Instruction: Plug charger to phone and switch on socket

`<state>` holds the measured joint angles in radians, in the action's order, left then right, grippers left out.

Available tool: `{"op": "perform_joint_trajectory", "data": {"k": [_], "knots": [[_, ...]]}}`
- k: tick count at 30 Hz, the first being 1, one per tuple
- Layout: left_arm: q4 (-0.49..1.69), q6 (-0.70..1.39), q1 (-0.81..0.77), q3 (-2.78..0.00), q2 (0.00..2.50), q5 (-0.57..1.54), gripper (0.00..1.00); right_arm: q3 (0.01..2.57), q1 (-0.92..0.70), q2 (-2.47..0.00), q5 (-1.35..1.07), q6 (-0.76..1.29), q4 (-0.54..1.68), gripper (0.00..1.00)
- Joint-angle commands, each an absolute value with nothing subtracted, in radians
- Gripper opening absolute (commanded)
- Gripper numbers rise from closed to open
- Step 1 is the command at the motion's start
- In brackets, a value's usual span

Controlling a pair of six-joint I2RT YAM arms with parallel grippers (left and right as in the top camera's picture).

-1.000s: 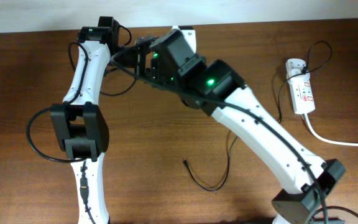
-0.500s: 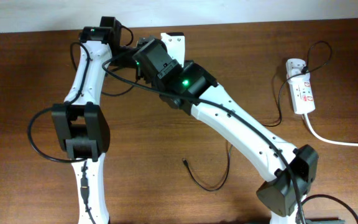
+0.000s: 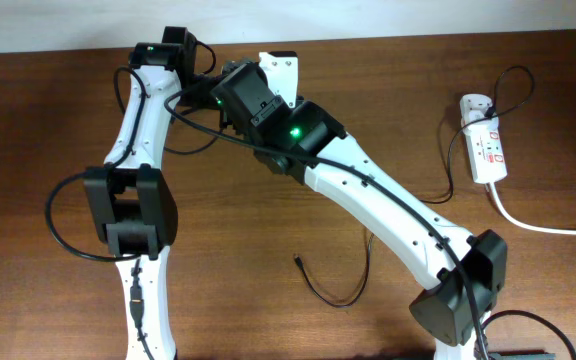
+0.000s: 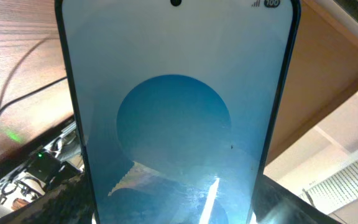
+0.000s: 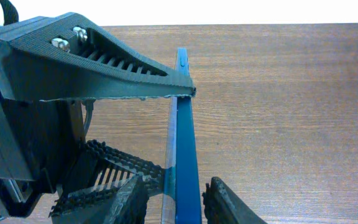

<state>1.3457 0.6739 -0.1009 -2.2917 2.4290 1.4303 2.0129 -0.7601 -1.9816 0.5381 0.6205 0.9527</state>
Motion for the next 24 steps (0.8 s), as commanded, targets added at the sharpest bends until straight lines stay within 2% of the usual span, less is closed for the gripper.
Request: {"op": "perform_joint_trajectory", "data": {"k": [1,8,24], "knots": [[1.347,0.658,-0.102,-2.319,2.427,1.523,0.78,2.03,-0.757,-1.995,0.553,0.645,0.953,0.32],[1.347,0.658,-0.102,-2.319,2.427,1.523,0.78,2.03,-0.757,-1.995,0.553,0.645,0.952,0.24],[1.348,0.658,-0.102,-2.319,2.427,1.523,0.78,2.03,-0.757,-1.995,0.562,0.645,0.944,0.17]]}}
